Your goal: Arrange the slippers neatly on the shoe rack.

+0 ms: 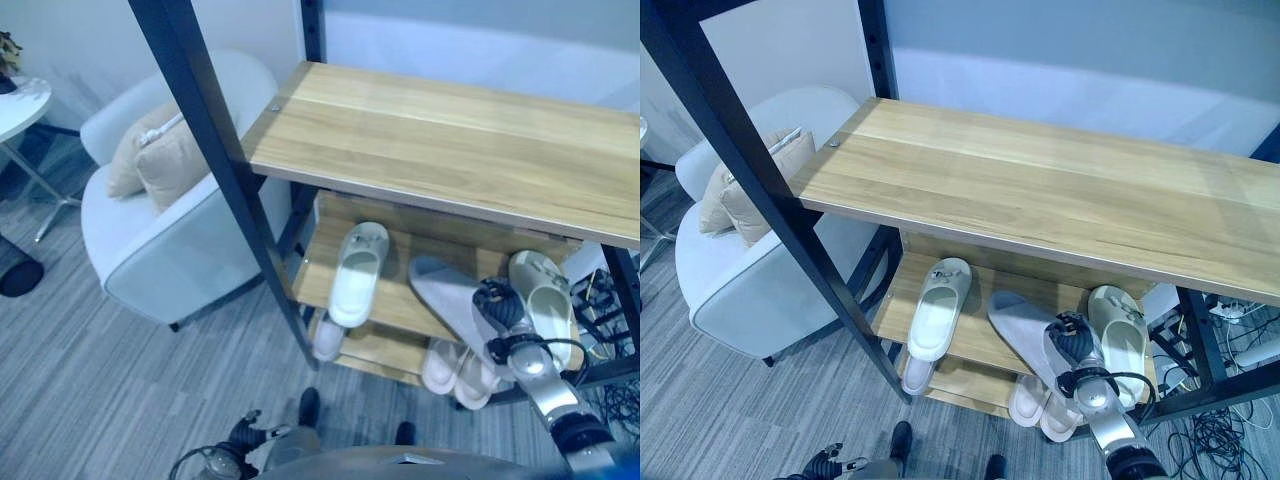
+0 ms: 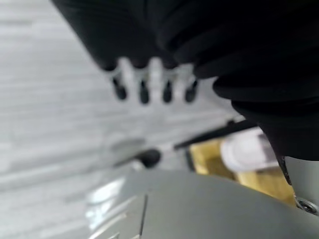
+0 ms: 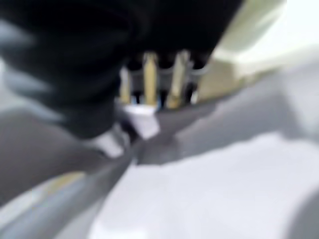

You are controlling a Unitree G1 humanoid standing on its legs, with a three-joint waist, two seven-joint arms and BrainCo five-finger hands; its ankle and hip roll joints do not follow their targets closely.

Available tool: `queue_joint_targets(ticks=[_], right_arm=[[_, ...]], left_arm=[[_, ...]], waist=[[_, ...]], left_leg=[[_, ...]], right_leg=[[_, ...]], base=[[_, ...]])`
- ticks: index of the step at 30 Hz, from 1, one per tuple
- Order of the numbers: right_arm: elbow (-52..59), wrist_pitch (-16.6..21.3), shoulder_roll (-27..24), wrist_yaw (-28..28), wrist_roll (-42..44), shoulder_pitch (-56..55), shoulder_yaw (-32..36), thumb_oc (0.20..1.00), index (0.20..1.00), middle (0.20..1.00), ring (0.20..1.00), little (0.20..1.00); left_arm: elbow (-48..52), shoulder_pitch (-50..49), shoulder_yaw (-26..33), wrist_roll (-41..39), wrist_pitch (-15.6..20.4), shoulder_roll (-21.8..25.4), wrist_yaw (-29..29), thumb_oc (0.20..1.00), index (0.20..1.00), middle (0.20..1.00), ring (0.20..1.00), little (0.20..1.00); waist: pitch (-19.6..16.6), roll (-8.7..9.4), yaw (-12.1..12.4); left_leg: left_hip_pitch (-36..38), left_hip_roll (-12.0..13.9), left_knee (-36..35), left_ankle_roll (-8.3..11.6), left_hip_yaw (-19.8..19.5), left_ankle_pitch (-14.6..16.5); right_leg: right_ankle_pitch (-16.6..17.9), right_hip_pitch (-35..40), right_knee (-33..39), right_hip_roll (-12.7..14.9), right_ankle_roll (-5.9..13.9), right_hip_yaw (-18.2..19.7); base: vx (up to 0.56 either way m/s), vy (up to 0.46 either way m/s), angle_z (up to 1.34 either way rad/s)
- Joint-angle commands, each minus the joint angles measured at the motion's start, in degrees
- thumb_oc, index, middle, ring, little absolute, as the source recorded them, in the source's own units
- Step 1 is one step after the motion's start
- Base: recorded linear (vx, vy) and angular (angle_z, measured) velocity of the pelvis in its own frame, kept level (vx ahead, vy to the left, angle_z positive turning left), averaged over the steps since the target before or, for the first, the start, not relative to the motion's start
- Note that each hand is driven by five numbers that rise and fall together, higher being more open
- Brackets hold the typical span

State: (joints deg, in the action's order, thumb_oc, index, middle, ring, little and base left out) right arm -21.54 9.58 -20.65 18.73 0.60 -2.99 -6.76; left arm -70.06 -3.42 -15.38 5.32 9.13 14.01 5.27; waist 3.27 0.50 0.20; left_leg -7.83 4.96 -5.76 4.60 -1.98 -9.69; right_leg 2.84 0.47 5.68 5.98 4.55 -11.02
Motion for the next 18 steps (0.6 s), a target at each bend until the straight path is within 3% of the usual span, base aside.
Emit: queue_joint_targets(ticks=[1,5,6,10,15,17,18], right_arm=[[12.89,8.32,2.49,-6.67,20.41,-0.97,1.15,0.200,0.200,0.200,0.200,0.200],[17.92,7.90,3.84,-14.27,29.58,-7.51,-2.82,0.200,0.200,0.200,0.200,0.200],[20.10,6.68,2.74,-18.63,31.20,-11.87,-4.95,0.200,0.200,0.200,0.200,0.200],[20.12,4.53,0.25,-23.87,27.84,-19.70,-6.89,0.200,0.200,0.200,0.200,0.200],[18.14,4.03,-0.26,-25.59,27.01,-23.27,-6.31,0.200,0.200,0.200,0.200,0.200],[16.09,4.82,-0.82,-25.59,26.99,-25.26,-5.69,0.200,0.200,0.200,0.200,0.200],[15.23,5.47,-1.61,-24.95,25.77,-25.56,-5.23,0.200,0.200,0.200,0.200,0.200]], left_arm=[[-5.82,3.69,-2.21,0.87,-0.52,-1.54,0.94,1.000,1.000,1.000,1.000,1.000],[-5.83,3.72,-1.01,0.37,-0.57,-1.16,0.92,1.000,1.000,1.000,1.000,1.000],[-5.53,3.80,-0.24,0.23,-0.28,-0.69,0.66,1.000,1.000,1.000,1.000,1.000],[-4.15,3.15,0.74,0.34,1.11,0.14,0.20,1.000,1.000,1.000,1.000,1.000],[-3.40,2.40,1.70,0.11,2.22,1.01,0.62,1.000,1.000,1.000,1.000,1.000],[-0.31,2.59,5.92,-5.24,3.72,3.27,4.48,1.000,1.000,1.000,1.000,1.000],[0.24,3.13,7.62,-7.30,4.03,4.26,7.24,1.000,1.000,1.000,1.000,1.000]], waist=[[3.41,-1.19,0.31],[3.20,-0.66,-0.73],[3.11,-0.30,-1.44],[2.92,0.00,-2.76],[2.95,0.25,-3.51],[4.10,0.87,-3.53],[6.00,1.70,-3.50]], left_leg=[[4.70,0.49,0.76,0.15,2.19,8.71],[5.10,0.64,0.76,0.27,2.92,8.72],[5.31,0.78,0.76,0.44,3.49,8.79],[5.86,0.89,0.76,0.63,4.31,9.16],[6.71,0.85,0.76,0.55,5.17,9.65],[6.97,1.04,1.88,0.35,5.56,9.21],[3.76,1.14,7.04,0.29,5.49,10.67]], right_leg=[[-4.55,2.20,-0.82,2.87,3.99,2.82],[-4.25,1.91,-0.94,2.88,4.06,3.39],[-4.07,1.75,-1.02,2.92,4.24,3.55],[-3.80,1.58,-1.15,3.14,4.63,4.34],[-3.75,1.52,-1.45,3.40,5.10,5.24],[-4.35,0.69,-3.95,3.84,5.16,6.22],[-4.88,-0.88,-6.34,4.52,5.15,6.81]], base=[[-0.01,0.018,-0.08],[0.00,0.018,-0.14],[0.00,0.018,-0.11],[0.01,0.026,-0.04],[0.00,0.046,-0.14],[-0.08,0.021,-0.21],[-0.20,0.007,-0.20]])
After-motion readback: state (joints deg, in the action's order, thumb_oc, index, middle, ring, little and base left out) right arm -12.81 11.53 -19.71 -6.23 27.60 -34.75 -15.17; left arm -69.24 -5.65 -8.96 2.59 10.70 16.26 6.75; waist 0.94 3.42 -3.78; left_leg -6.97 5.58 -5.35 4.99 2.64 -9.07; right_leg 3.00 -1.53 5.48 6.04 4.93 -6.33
